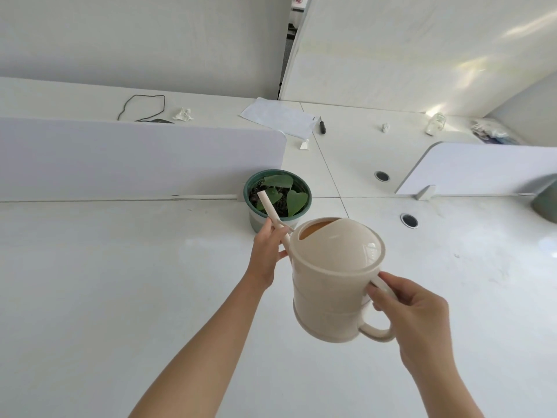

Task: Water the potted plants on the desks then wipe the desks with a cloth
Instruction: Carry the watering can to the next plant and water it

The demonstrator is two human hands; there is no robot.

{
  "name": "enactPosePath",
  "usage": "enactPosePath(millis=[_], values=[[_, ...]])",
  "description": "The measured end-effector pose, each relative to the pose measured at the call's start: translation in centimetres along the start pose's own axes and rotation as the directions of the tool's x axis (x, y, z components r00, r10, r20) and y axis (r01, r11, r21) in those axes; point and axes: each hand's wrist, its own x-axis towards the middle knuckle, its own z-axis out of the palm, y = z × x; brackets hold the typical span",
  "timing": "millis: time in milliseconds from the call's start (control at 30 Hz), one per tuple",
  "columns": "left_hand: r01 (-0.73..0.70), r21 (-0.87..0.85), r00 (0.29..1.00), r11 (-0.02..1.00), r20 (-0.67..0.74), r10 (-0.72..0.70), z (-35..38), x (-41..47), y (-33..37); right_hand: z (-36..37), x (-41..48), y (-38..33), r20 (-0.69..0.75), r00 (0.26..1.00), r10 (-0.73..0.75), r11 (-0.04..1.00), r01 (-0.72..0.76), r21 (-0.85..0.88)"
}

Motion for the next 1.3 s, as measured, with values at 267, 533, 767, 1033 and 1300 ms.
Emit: enactPosePath(millis=[267, 533, 767, 1033, 1300], values=[[0.028, -0.025, 0.999, 0.999, -0.022, -0.029, -0.2, 0.6, -0.9, 0.1, 0.6, -0.8, 0.008, 1.0, -0.008, 1.0, 0.008, -0.026], [0.027, -0.068, 0.999, 0.997, 0.034, -0.025, 0.3, -0.1, -3.0, -1.4, -0.2, -1.0, -0.007, 1.0, 0.016, 1.0, -0.016, 0.0], [0.071, -0.026, 0.991, 0.997, 0.116, -0.067, 2.8, 0.1, -3.9, -3.7, -1.0, -0.8, -0.071, 0.997, 0.033, 0.999, -0.035, -0.021], [0.061, -0.015, 0.988, 0.998, 0.145, -0.058, 6.1, 1.9, -3.0, -4.7, 0.7, -0.9, -0.145, 0.989, 0.001, 1.0, 0.0, 0.008], [0.075, -0.038, 0.991, 0.996, 0.116, -0.07, 7.3, 4.0, -2.1, -4.7, 3.0, -1.0, -0.116, 0.993, -0.032, 0.999, 0.027, -0.047]])
